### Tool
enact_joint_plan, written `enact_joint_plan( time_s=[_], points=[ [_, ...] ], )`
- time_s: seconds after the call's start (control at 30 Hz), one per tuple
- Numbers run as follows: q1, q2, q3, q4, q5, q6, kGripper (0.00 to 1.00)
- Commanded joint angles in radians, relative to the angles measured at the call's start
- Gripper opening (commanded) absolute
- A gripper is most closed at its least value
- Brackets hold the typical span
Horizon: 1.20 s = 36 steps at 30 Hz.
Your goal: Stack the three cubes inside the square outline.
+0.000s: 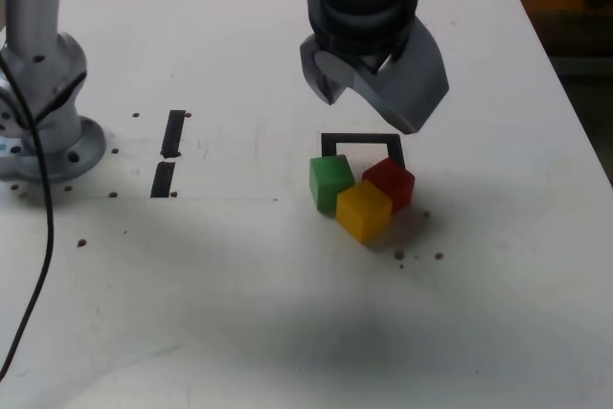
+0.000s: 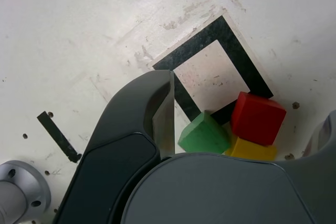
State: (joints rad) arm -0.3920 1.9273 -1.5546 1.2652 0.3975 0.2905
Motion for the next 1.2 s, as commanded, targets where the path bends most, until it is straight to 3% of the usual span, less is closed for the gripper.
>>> enact_joint_plan(
  time_s=[0.0,0.53,1.17],
  points=[
    [0.0,0.014,-0.007,-0.008,0.003,-0.001,0.96],
    [0.045,0.154,-0.079,-0.035,-0.016,0.055,0.96],
    [0.021,0.197,-0.071,-0.103,-0.093,0.047,0.94]
  ],
)
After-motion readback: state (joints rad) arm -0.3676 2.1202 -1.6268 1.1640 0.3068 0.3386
